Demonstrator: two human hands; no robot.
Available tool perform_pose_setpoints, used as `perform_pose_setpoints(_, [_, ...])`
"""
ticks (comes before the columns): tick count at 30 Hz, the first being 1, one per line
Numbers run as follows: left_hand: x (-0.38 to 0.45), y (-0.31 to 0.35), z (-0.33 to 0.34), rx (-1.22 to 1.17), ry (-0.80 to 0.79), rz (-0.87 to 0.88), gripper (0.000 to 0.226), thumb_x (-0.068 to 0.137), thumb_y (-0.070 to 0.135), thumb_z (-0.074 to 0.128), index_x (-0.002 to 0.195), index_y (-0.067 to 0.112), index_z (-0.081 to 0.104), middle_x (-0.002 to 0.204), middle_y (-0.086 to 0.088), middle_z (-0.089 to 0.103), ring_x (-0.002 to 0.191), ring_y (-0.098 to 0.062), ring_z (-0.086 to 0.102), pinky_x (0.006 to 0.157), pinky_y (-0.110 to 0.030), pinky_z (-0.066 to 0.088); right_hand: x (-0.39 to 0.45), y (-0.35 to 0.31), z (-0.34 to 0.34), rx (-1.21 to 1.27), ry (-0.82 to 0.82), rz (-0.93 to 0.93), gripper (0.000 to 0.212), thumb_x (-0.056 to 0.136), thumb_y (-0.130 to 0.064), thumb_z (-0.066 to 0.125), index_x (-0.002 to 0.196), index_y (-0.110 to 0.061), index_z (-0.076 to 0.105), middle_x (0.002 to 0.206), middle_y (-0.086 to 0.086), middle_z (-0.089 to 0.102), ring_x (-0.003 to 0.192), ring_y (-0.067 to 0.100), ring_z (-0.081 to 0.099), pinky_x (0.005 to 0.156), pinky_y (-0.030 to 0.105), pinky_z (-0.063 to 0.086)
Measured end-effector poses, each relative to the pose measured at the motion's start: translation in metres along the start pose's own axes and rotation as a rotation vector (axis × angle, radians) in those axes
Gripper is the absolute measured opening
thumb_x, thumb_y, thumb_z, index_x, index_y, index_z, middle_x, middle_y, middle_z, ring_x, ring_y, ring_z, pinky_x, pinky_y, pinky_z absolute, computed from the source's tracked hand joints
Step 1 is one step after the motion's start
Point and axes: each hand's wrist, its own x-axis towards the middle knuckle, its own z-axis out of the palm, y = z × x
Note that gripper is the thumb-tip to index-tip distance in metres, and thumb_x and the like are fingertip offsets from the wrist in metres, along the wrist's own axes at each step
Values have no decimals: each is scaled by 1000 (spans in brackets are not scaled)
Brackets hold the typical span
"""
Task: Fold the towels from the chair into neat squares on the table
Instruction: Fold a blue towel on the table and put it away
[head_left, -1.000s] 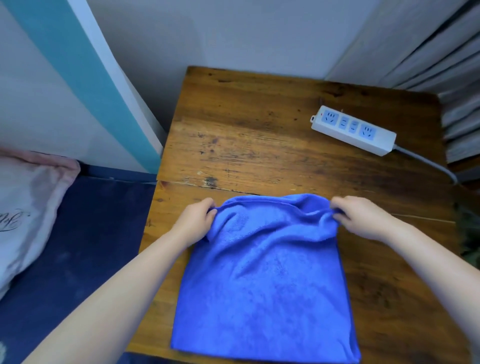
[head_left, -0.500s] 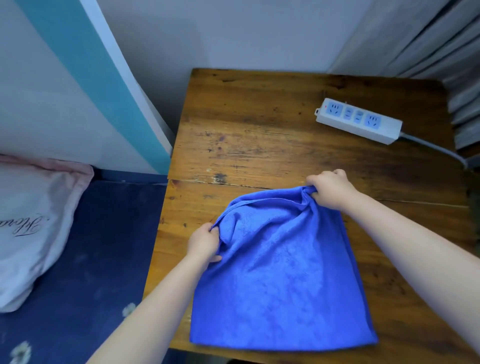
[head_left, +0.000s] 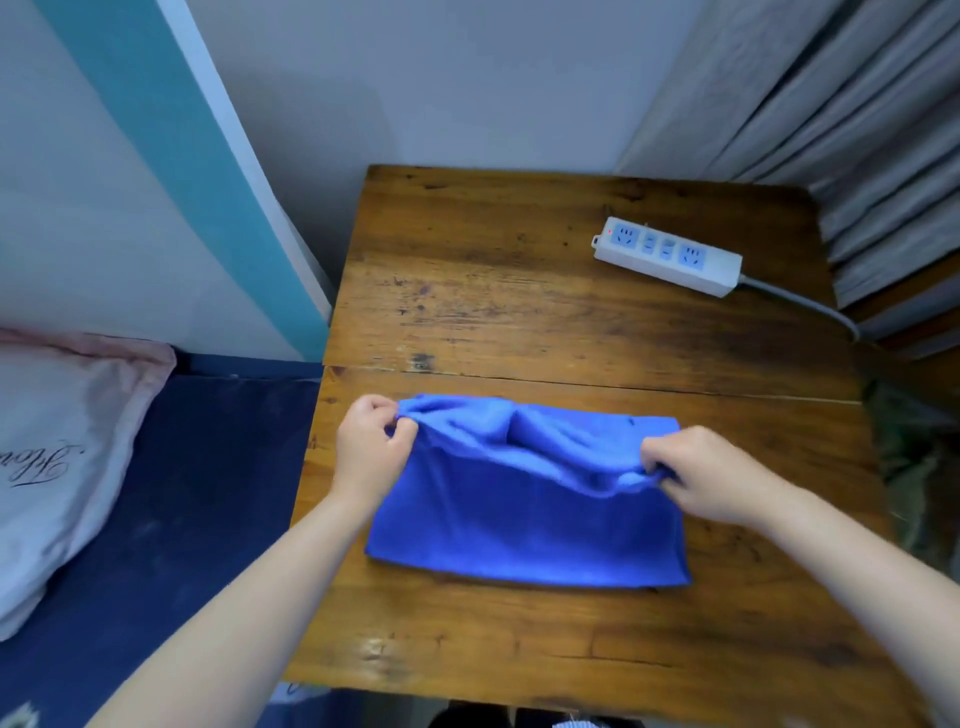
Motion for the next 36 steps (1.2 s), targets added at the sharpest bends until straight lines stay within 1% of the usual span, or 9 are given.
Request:
perform_pose_setpoints(2, [-16,-18,7,43,-51,-64,19,86,2,53,84,-12,66,91,-4,49,85,-14,45,65,-13,24,-10,-4,25,-12,-214,81,30,76,-4,50,64,-26,34,65,-3,57,76,27,59,57,25,26])
perform_pose_setpoints(4, [-30,-33,12,107,-113,-116,19,87,6,53,75,-6,63,90,-5,49,83,-17,46,65,-15,24,-17,-9,44,-19,-335,122,38,85,-11,46,61,-27,23,62,-12,37,77,23,46,54,27,24])
perform_pose_setpoints(7, [-42,-45,11,211,-157,-171,20,88,11,51,73,1,59,90,-10,54,86,-26,51,71,-26,33,-18,-16,48,-59,-407,144,40,88,-17,45,60,-28,20,63,-13,32,76,18,40,57,28,28])
perform_pose_setpoints(12, [-50,-48,5,93,-101,-140,15,86,5,53,79,-4,63,90,-2,48,79,-20,48,64,-22,33,-16,-30,30,-80,-400,91,7,90,-27,49,93,-22,52,89,-8,40,95,16,48,68,22,29])
perform_pose_setpoints(17, [-59,-54,-1,-17,-30,53,35,71,24,48,64,-8,63,77,-3,49,68,-10,44,59,-14,33,4,-37,21,-146,-140,198,24,93,-24,44,110,-15,58,111,-2,60,114,19,49,87,27,38])
perform_pose_setpoints(20, [-60,-59,-4,-12,6,140,47,64,35,38,58,-6,61,72,-3,52,67,-4,39,57,-16,33,15,-33,35,-324,-151,308,34,91,-15,42,125,-17,48,131,-1,49,125,22,39,95,31,33])
perform_pose_setpoints(28, [-53,-58,-10,152,61,267,32,64,25,37,49,-1,47,52,-14,51,65,-20,37,44,-24,33,24,-22,38,-340,-193,397,24,88,-12,43,102,-13,63,109,5,63,110,26,50,88,32,38])
perform_pose_setpoints(31, [-46,-48,-11,158,66,322,29,64,22,37,47,-1,43,48,-14,47,63,-21,33,45,-13,21,40,-21,1,-203,18,402,23,87,-12,48,99,-8,67,105,13,65,104,31,55,84,35,45])
perform_pose_setpoints(36, [-29,-26,-16,146,102,401,22,65,17,38,48,4,37,48,-10,36,58,-8,19,45,-13,13,54,-21,-61,-33,632,454,19,87,-6,50,93,4,66,93,22,64,92,35,55,69,29,36])
